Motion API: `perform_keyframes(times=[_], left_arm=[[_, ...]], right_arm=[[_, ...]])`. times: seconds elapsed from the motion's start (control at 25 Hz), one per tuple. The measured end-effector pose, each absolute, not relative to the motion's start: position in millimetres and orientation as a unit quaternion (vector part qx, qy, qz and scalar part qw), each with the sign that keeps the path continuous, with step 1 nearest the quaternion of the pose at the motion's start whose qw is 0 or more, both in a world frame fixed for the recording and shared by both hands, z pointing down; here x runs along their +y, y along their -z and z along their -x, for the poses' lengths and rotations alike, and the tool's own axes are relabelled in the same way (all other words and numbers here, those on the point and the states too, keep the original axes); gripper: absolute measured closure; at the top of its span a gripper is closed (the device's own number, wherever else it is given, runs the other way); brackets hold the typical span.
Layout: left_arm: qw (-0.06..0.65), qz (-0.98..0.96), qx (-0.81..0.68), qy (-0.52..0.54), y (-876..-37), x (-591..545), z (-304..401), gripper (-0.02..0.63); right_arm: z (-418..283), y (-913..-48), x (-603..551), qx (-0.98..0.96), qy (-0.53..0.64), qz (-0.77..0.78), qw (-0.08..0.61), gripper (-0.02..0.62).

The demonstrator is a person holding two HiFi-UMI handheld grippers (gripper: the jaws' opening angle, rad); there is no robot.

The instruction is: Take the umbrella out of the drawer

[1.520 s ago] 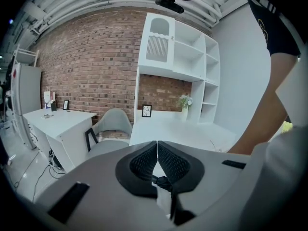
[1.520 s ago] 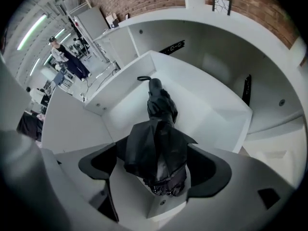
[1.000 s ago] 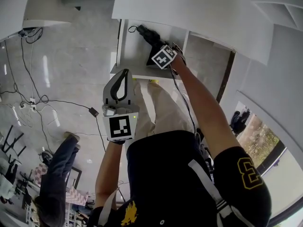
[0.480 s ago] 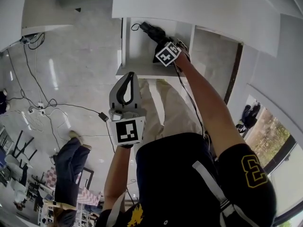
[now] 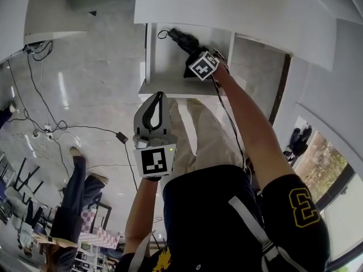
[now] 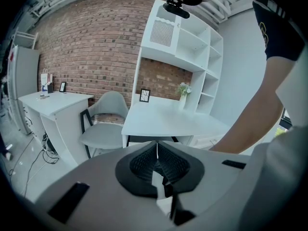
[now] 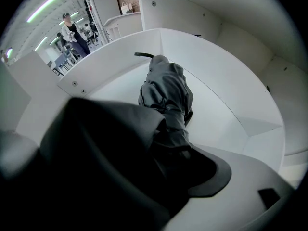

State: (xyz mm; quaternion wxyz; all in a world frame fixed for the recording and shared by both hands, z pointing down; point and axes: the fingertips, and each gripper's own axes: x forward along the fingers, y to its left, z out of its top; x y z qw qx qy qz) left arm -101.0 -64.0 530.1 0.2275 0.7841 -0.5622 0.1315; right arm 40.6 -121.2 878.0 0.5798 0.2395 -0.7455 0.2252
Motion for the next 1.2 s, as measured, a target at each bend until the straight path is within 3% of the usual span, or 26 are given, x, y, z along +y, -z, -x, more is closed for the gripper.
perform_keyframes(times=[1.2], left_arm=[[0.225,-0.787,-0.552,-0.160,-570.3,-55.7,60.9,0.584]], right_arm=[[-43.2,-882.7,-123.2,-0.756,-0.211,-0.245,0.569,0.118]])
